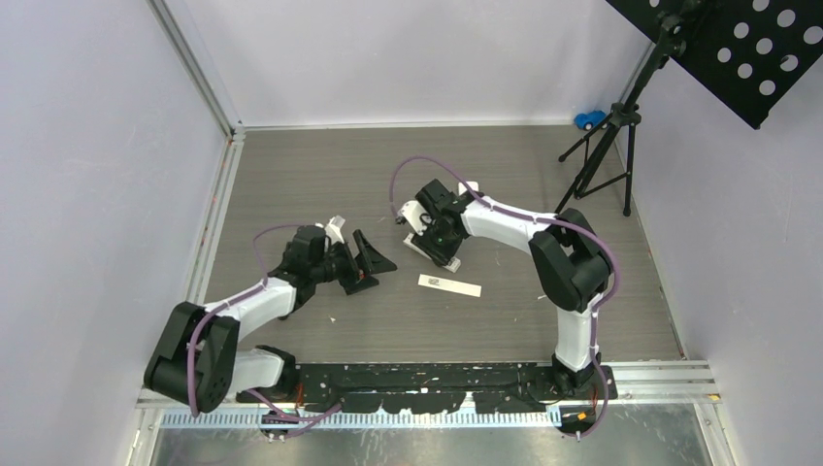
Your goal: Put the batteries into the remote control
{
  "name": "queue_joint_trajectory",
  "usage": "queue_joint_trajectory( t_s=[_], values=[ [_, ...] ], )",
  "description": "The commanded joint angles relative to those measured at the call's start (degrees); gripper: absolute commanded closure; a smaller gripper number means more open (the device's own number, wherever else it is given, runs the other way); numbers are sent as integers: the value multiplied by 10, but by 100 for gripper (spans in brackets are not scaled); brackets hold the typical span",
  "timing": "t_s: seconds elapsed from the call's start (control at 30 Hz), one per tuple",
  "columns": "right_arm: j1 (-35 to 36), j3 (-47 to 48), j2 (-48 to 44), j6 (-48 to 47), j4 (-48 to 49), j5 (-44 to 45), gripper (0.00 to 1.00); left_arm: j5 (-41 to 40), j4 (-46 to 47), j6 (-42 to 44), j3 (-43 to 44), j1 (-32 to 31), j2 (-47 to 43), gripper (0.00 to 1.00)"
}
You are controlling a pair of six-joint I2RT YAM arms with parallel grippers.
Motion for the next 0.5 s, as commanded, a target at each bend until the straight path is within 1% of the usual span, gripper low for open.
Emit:
queue_joint_trajectory(
  t_s=[0.0, 0.03, 0.07, 0.1, 0.13, 0.23, 0.3, 0.37, 0.47],
  values=[
    [-3, 23, 1, -18, 2, -18, 84, 23, 44, 18, 17, -7, 34, 14],
    [-4, 24, 2, -18, 2, -19, 80, 24, 46, 18, 19, -9, 42, 14],
    [-6, 26, 4, -17, 0, -17, 70, 24, 49, 19, 21, -11, 50, 14],
    [-7, 33, 8, -17, -13, -15, 64, 24, 53, 19, 23, -13, 57, 14],
    [-10, 40, 13, -18, -27, -13, 60, 25, 58, 19, 24, -14, 66, 15],
    [-12, 51, 15, -1, -37, -1, 51, 23, 81, 10, 28, -20, 90, 16],
    [-14, 49, 0, 14, -37, -4, 47, 23, 97, 2, 32, -27, 103, 17],
    [-15, 42, -22, 35, -36, -5, 38, 13, 101, -3, 37, -37, 108, 19],
    [-17, 34, -52, 96, -40, 18, 36, -33, 86, -1, 45, -58, 104, 20]
  ],
)
